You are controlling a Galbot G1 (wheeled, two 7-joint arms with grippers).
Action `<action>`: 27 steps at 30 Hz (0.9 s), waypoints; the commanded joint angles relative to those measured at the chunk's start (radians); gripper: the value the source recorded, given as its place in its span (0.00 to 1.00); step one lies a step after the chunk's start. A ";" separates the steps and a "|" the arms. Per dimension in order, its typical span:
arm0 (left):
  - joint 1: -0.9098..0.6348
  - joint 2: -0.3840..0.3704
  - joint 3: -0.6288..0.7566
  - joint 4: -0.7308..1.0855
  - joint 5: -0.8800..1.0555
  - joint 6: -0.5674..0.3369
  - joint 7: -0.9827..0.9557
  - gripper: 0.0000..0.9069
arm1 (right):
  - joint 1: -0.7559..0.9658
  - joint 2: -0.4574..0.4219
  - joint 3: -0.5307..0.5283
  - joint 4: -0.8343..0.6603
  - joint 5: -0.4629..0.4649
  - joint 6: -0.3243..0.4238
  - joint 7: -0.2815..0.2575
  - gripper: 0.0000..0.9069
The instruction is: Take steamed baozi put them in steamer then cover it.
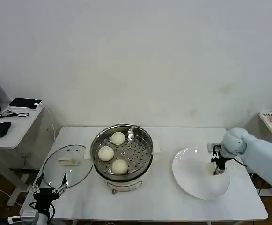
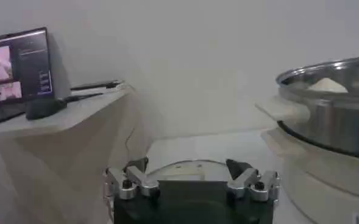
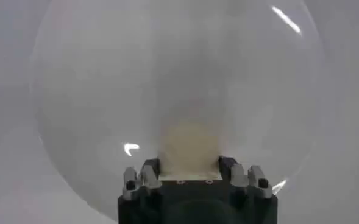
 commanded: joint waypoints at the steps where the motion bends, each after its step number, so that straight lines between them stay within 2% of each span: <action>1: -0.004 0.001 0.000 -0.002 0.001 0.001 0.000 1.00 | 0.196 -0.013 -0.046 0.145 0.118 -0.043 0.001 0.71; 4: -0.005 0.002 -0.003 -0.009 0.002 0.001 -0.001 1.00 | 0.294 0.030 -0.083 0.177 0.177 -0.066 0.008 0.71; 11: -0.004 0.003 -0.001 -0.013 0.028 -0.005 -0.006 1.00 | 0.488 0.202 -0.173 0.217 0.399 -0.143 0.042 0.71; 14: -0.006 0.003 -0.005 -0.016 0.027 -0.006 -0.008 1.00 | 0.540 0.258 -0.199 0.210 0.457 -0.162 0.053 0.71; 27: -0.016 -0.018 -0.006 -0.052 0.031 -0.005 -0.012 1.00 | 0.568 0.483 -0.272 0.111 0.538 -0.192 0.086 0.71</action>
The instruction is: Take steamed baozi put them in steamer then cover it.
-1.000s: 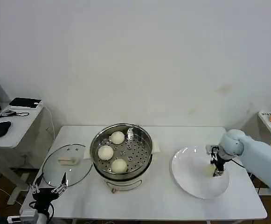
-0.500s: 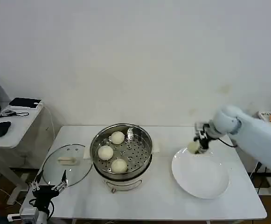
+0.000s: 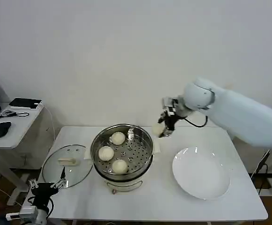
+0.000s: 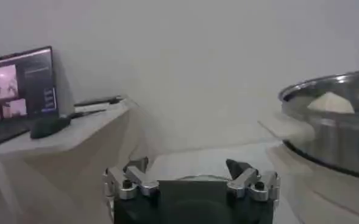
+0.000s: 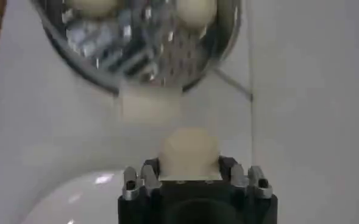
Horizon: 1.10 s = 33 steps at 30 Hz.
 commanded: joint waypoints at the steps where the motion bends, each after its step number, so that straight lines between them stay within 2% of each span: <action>1: 0.003 -0.007 0.000 -0.017 0.003 -0.001 -0.001 1.00 | 0.078 0.192 -0.074 -0.034 0.113 -0.031 0.019 0.71; 12: 0.001 -0.017 -0.006 -0.034 0.000 -0.001 -0.003 1.00 | 0.026 0.250 -0.178 -0.109 0.094 -0.041 0.012 0.71; 17: 0.008 -0.015 -0.003 -0.044 0.002 -0.003 -0.005 1.00 | 0.013 0.248 -0.218 -0.132 0.022 -0.030 0.011 0.71; 32: -0.002 -0.013 0.000 -0.025 -0.001 -0.003 -0.004 1.00 | -0.029 0.286 -0.186 -0.202 -0.004 -0.024 0.025 0.71; 33: -0.003 -0.013 -0.001 -0.024 -0.001 -0.003 -0.004 1.00 | -0.030 0.284 -0.187 -0.200 -0.003 -0.024 0.023 0.82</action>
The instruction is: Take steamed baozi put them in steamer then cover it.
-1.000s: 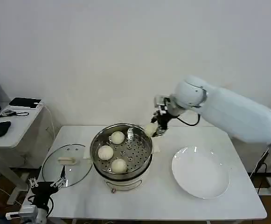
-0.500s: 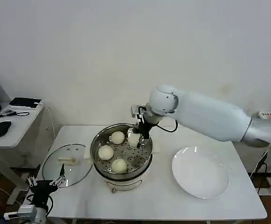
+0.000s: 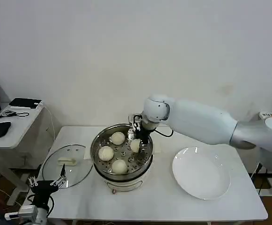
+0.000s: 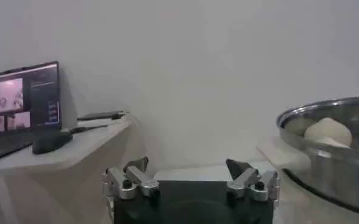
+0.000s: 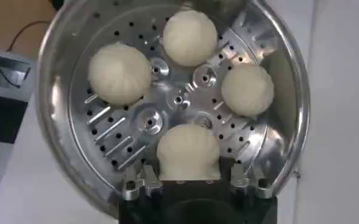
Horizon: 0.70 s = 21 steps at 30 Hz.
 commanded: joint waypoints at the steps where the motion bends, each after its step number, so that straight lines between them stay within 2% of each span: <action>1: 0.001 0.001 -0.002 0.004 -0.001 0.000 0.001 1.00 | -0.012 0.020 -0.013 -0.027 -0.013 0.002 0.000 1.00; 11: 0.000 -0.001 0.004 0.006 0.003 0.000 0.001 1.00 | -0.001 -0.022 0.008 0.004 0.017 0.003 0.010 1.00; 15: 0.003 -0.001 0.002 0.001 0.002 0.002 0.003 1.00 | 0.015 -0.088 0.070 0.056 0.036 0.022 0.010 1.00; 16: 0.005 0.001 -0.001 -0.002 -0.002 0.004 0.005 1.00 | 0.033 -0.134 0.099 0.088 0.047 0.028 0.004 1.00; 18: 0.006 0.003 -0.006 -0.005 -0.005 0.005 0.007 1.00 | 0.042 -0.173 0.164 0.115 0.068 0.041 0.004 1.00; 19: 0.006 0.005 -0.008 -0.005 -0.009 0.005 0.010 1.00 | 0.037 -0.227 0.212 0.135 0.091 0.043 0.009 1.00; 21: 0.006 0.007 -0.011 -0.003 -0.023 0.005 0.022 1.00 | 0.009 -0.276 0.307 0.157 0.131 0.063 0.037 1.00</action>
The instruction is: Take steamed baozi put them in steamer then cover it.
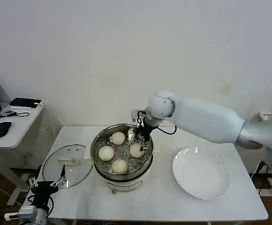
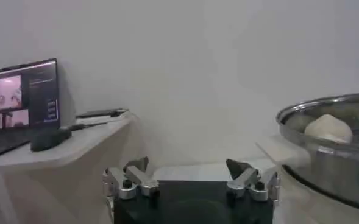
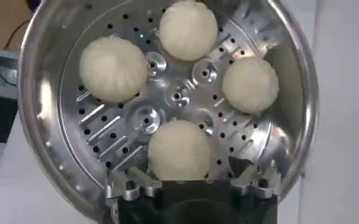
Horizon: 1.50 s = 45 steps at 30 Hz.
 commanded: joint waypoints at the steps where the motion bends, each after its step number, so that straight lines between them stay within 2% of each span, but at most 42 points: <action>1: 0.000 0.006 -0.004 0.001 -0.025 0.001 0.023 1.00 | -0.022 -0.211 0.280 0.110 0.125 0.059 0.061 1.00; 2: 0.000 0.006 -0.004 0.006 -0.026 -0.001 0.038 1.00 | -0.032 -0.226 0.306 0.117 0.158 0.086 0.090 1.00; 3: 0.002 0.007 -0.003 0.009 -0.025 -0.006 0.050 1.00 | -0.044 -0.247 0.335 0.124 0.214 0.124 0.145 1.00; 6: 0.006 0.008 0.005 0.019 -0.029 -0.031 0.070 1.00 | -0.094 -0.317 0.465 0.152 0.229 0.203 0.241 1.00; 10: 0.014 0.011 0.015 0.023 -0.024 -0.038 0.100 1.00 | -0.246 -0.379 0.642 0.193 0.301 0.286 0.466 1.00; 11: 0.019 0.012 0.016 0.022 -0.024 -0.044 0.105 1.00 | -0.274 -0.385 0.670 0.200 0.309 0.300 0.503 1.00; 12: 0.020 0.011 0.015 0.019 -0.023 -0.048 0.112 1.00 | -0.366 -0.390 0.774 0.219 0.314 0.326 0.550 1.00; 13: 0.022 0.007 0.013 0.018 -0.018 -0.052 0.115 1.00 | -0.423 -0.392 0.835 0.235 0.318 0.331 0.578 1.00; 14: 0.023 0.007 0.012 0.018 -0.019 -0.056 0.108 1.00 | -0.500 -0.401 0.914 0.260 0.334 0.341 0.635 1.00; 17: 0.029 0.011 0.007 0.022 -0.026 -0.066 0.072 1.00 | -0.707 -0.408 1.065 0.314 0.345 0.384 0.720 1.00; 19: 0.035 0.015 -0.005 0.025 -0.021 -0.064 0.070 1.00 | -0.828 -0.400 1.144 0.341 0.345 0.403 0.758 1.00; 21: 0.047 0.023 -0.015 0.016 -0.019 -0.067 0.070 1.00 | -0.975 -0.386 1.276 0.375 0.347 0.431 0.761 1.00; 24: 0.049 0.019 -0.018 -0.002 -0.013 -0.059 0.054 1.00 | -1.150 -0.339 1.409 0.416 0.328 0.462 0.776 1.00; 25: 0.047 0.017 -0.018 -0.005 -0.011 -0.059 0.055 1.00 | -1.177 -0.336 1.424 0.421 0.321 0.466 0.779 1.00; 27: 0.042 0.007 -0.011 -0.014 0.017 -0.051 0.054 1.00 | -1.358 -0.281 1.504 0.459 0.292 0.518 0.799 1.00; 30: 0.036 0.001 -0.001 -0.007 0.074 -0.065 0.056 1.00 | -1.501 -0.229 1.599 0.499 0.306 0.572 0.824 1.00; 32: 0.029 0.005 0.001 0.012 0.121 -0.056 0.047 1.00 | -1.574 -0.174 1.658 0.530 0.343 0.572 0.849 1.00; 34: 0.018 0.011 -0.005 0.042 0.171 -0.061 0.054 1.00 | -1.651 -0.112 1.709 0.537 0.339 0.581 0.871 1.00; 38: -0.001 0.028 -0.012 0.080 0.246 -0.074 0.039 1.00 | -1.756 -0.079 1.698 0.502 0.373 0.620 0.898 1.00; 42: -0.035 0.055 -0.015 0.144 0.447 -0.128 0.008 1.00 | -1.826 -0.042 1.659 0.475 0.308 0.642 0.946 1.00; 45: -0.063 0.079 -0.014 0.188 0.582 -0.162 -0.011 1.00 | -1.842 -0.014 1.646 0.478 0.298 0.644 0.971 1.00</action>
